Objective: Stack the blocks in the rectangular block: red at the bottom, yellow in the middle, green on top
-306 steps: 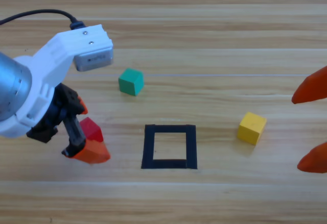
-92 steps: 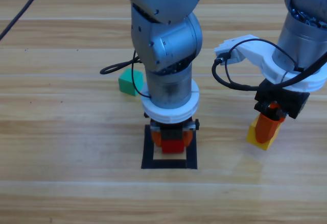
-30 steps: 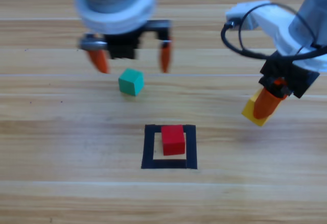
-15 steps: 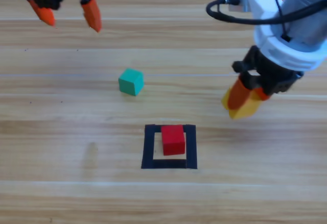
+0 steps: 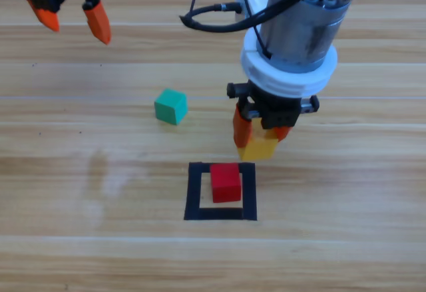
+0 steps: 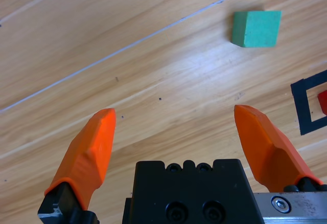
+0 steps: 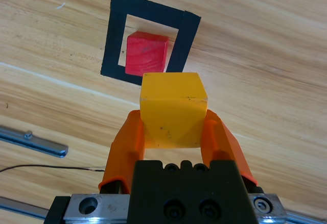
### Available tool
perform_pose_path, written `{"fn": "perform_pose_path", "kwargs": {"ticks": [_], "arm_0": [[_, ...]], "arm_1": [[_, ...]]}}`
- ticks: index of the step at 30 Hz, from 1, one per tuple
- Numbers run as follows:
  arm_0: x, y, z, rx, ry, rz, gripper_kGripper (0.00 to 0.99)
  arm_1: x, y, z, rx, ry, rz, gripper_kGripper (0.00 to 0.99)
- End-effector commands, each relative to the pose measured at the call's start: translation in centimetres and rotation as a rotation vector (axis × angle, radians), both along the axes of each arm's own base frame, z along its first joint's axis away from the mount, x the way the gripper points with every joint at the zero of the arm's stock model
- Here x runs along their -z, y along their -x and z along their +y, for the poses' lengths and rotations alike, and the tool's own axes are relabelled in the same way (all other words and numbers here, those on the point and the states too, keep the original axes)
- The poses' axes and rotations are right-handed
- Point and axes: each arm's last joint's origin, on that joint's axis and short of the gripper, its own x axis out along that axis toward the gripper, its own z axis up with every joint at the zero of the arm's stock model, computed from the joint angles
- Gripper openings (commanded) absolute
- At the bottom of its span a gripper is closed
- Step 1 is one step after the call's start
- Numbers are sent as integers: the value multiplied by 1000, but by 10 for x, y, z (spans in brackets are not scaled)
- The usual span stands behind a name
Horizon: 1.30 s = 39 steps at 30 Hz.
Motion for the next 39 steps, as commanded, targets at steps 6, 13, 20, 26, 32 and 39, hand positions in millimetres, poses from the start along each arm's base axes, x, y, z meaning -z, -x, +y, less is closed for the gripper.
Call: {"fn": "perform_pose_path", "kwargs": {"ticks": [6,13,20,26,32,39], "arm_0": [[29,-21,2,32,8,49,990],[33,-22,2,29,6,61,988],[40,-24,0,26,3,76,985],[44,-25,-1,33,13,88,980],[52,-29,-2,38,14,105,969],[60,-32,-3,40,18,122,960]], "arm_1": [[47,-3,35,-21,91,44,0],[50,3,45,-20,102,33,0],[57,3,51,-17,107,37,0],[67,1,54,-13,123,45,0],[76,-1,57,-11,134,49,0],[86,-3,60,-10,145,54,0]]}}
